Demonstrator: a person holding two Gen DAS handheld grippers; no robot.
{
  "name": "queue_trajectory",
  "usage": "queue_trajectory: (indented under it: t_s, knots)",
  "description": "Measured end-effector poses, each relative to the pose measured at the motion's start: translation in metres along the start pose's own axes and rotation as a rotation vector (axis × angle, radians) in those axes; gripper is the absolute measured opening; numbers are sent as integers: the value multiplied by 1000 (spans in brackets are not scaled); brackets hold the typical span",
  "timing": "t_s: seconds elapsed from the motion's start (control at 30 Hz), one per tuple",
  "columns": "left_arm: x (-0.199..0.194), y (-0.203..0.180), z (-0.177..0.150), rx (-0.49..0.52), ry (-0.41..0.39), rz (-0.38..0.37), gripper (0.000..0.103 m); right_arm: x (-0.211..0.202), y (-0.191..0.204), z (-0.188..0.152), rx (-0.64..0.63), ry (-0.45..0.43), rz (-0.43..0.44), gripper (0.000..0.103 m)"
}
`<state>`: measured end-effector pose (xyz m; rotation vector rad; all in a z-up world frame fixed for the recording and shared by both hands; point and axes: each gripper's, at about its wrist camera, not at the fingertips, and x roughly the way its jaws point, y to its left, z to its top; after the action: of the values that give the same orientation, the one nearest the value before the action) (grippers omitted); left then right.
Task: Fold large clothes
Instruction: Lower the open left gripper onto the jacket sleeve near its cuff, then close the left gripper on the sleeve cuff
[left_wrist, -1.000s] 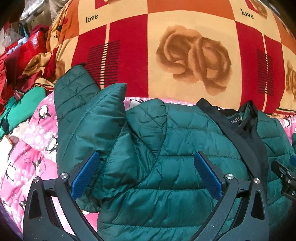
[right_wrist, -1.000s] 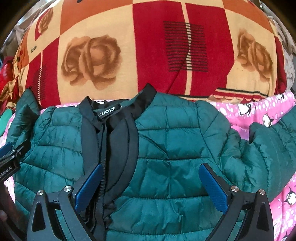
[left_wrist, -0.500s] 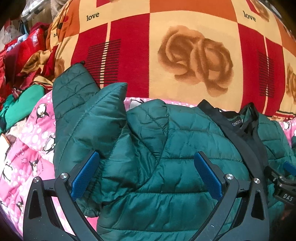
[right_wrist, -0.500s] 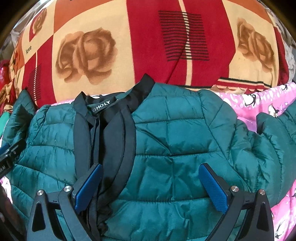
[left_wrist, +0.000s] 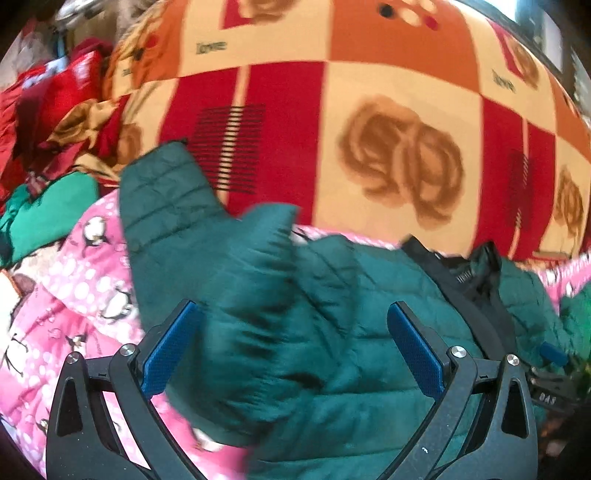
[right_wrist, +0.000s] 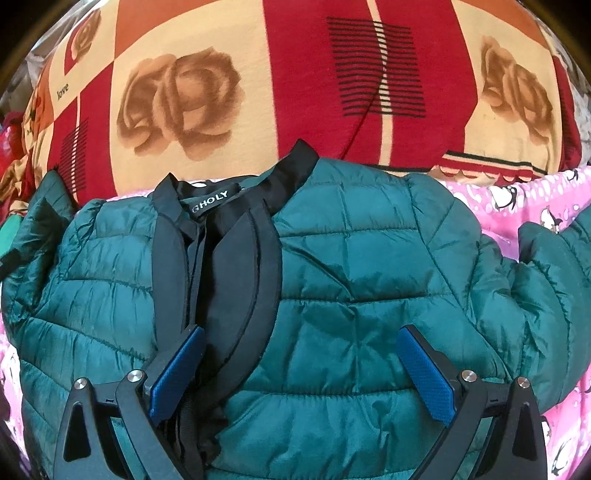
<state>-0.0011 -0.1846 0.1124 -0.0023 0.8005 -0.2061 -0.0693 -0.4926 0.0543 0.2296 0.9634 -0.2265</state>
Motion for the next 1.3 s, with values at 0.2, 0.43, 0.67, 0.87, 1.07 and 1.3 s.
queue_trajectory:
  t_s: [0.2, 0.43, 0.67, 0.87, 1.07, 1.3]
  knots:
    - [20, 72, 20, -167, 8, 90, 103, 0, 1, -2, -9, 2, -1, 103]
    - [61, 146, 40, -321, 12, 154, 102, -1, 5, -5, -25, 0, 3, 103]
    - [95, 183, 63, -421, -19, 121, 102, -1, 6, -10, -24, 6, 15, 103]
    - [127, 190, 76, -405, -4, 157, 102, 0, 10, -10, -45, 11, 9, 103]
    - [143, 193, 75, -399, -14, 162, 101, 6, 14, -12, -57, 20, 11, 103]
    - [159, 196, 74, -403, 38, 79, 19, 10, 14, -14, -52, 22, 10, 103]
